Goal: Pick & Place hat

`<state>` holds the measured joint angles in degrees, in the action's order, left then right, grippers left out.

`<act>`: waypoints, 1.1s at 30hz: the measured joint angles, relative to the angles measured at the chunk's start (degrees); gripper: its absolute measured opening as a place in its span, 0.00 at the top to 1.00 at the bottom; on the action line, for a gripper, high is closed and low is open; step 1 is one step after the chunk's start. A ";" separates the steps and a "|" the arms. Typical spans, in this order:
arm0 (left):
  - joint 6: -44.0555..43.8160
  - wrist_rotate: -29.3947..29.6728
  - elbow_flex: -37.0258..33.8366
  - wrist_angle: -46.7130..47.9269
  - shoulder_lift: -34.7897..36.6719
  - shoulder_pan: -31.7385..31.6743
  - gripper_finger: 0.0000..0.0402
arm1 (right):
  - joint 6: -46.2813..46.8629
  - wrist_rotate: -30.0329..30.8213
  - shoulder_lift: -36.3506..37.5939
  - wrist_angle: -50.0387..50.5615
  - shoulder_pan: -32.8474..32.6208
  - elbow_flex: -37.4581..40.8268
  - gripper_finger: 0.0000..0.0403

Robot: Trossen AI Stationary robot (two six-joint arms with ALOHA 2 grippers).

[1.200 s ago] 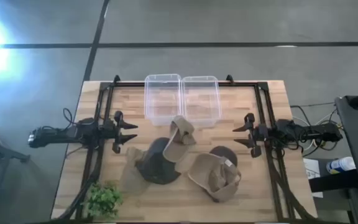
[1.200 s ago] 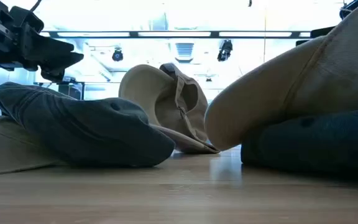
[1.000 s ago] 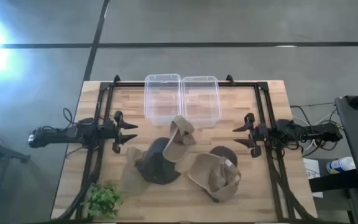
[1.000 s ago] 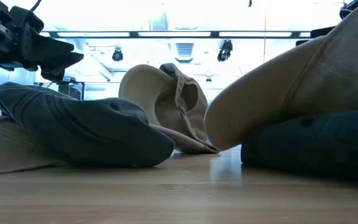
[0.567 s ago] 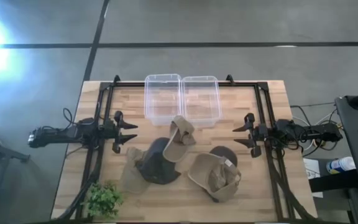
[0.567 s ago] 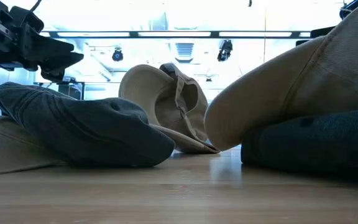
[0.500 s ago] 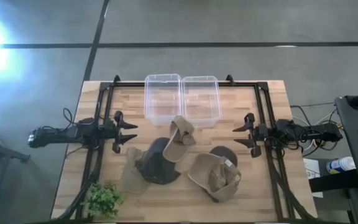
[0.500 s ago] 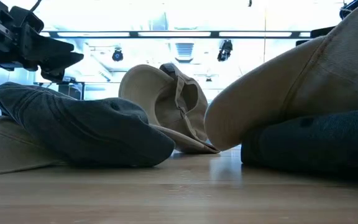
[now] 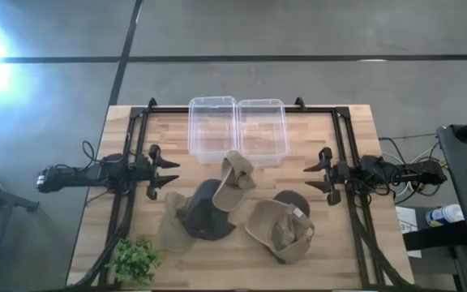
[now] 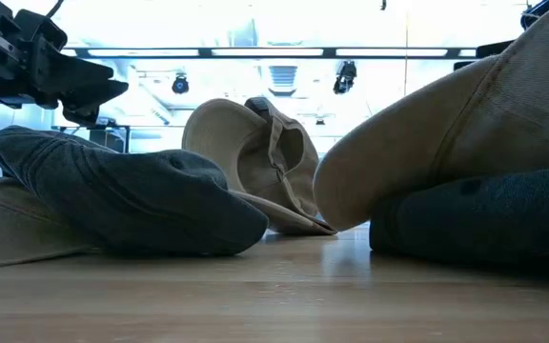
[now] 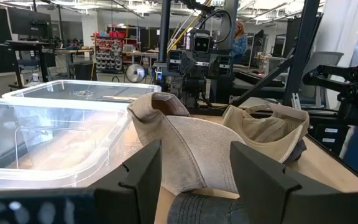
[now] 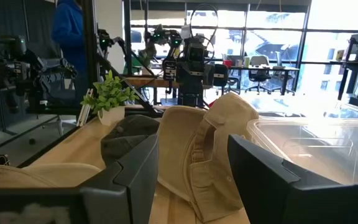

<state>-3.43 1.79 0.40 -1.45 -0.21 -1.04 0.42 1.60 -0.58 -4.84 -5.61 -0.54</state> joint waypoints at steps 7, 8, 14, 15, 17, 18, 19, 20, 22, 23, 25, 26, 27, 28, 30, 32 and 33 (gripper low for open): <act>0.00 0.00 0.00 0.00 0.02 0.00 0.54 | 0.01 0.01 0.02 -0.04 0.00 0.00 0.54; 0.01 0.01 0.00 0.00 0.01 0.00 0.54 | 0.42 -0.02 0.02 -0.04 -0.02 0.00 0.54; 0.01 0.01 0.00 0.00 0.01 0.00 0.54 | 32.82 0.62 0.00 -0.03 -0.09 -0.01 0.54; 0.01 -0.01 0.00 0.00 0.00 0.00 0.54 | 39.33 2.42 -0.03 0.01 -0.11 0.00 0.54; 0.01 -0.01 0.00 0.00 0.00 0.00 0.54 | 51.79 7.23 -0.45 0.20 -0.10 -0.02 0.54; 0.00 0.00 0.00 0.00 0.01 0.00 0.54 | 57.24 8.97 -0.62 0.36 -0.07 -0.02 0.54; 0.00 -0.01 0.00 0.00 0.02 0.00 0.54 | 61.68 10.58 -1.08 0.38 -0.09 -0.02 0.54; 0.01 -0.01 0.00 0.00 0.02 0.00 0.54 | 65.04 11.68 -1.74 0.18 -0.11 -0.04 0.54; 0.00 -0.01 0.00 -0.01 0.01 0.00 0.54 | 66.96 12.11 -3.25 0.33 -0.08 -0.04 0.54; -0.01 -0.01 0.00 0.00 0.02 0.00 0.54 | 65.12 12.05 -4.05 0.81 -0.13 -0.04 0.54; 0.00 -0.01 0.00 -0.02 0.00 0.00 0.54 | 60.87 12.12 -5.57 1.45 -0.11 -0.04 0.54; 0.01 -0.01 0.00 -0.02 0.00 0.00 0.54 | 60.92 12.16 -6.21 1.48 -0.11 -0.04 0.54; 0.01 -0.01 0.00 -0.01 -0.01 0.00 0.54 | 62.72 12.57 -6.89 1.40 -0.12 -0.04 0.54; 0.00 -0.01 0.00 -0.02 -0.01 0.00 0.54 | 65.45 13.74 -7.67 1.27 -0.11 -0.04 0.54; -0.01 -0.01 0.00 -0.01 -0.01 0.00 0.54 | 70.16 15.64 -9.13 1.12 -0.09 -0.04 0.54; 0.01 -0.01 0.00 -0.02 0.00 0.00 0.54 | 71.27 16.52 -10.57 -0.58 -0.11 -0.02 0.54; 0.01 -0.01 0.00 -0.02 -0.02 0.00 0.54 | 71.42 16.62 -11.41 -1.70 -0.11 -0.02 0.54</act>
<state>-3.42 1.78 0.40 -1.48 -0.23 -1.04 71.84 18.22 -11.99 -6.55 -5.71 -0.56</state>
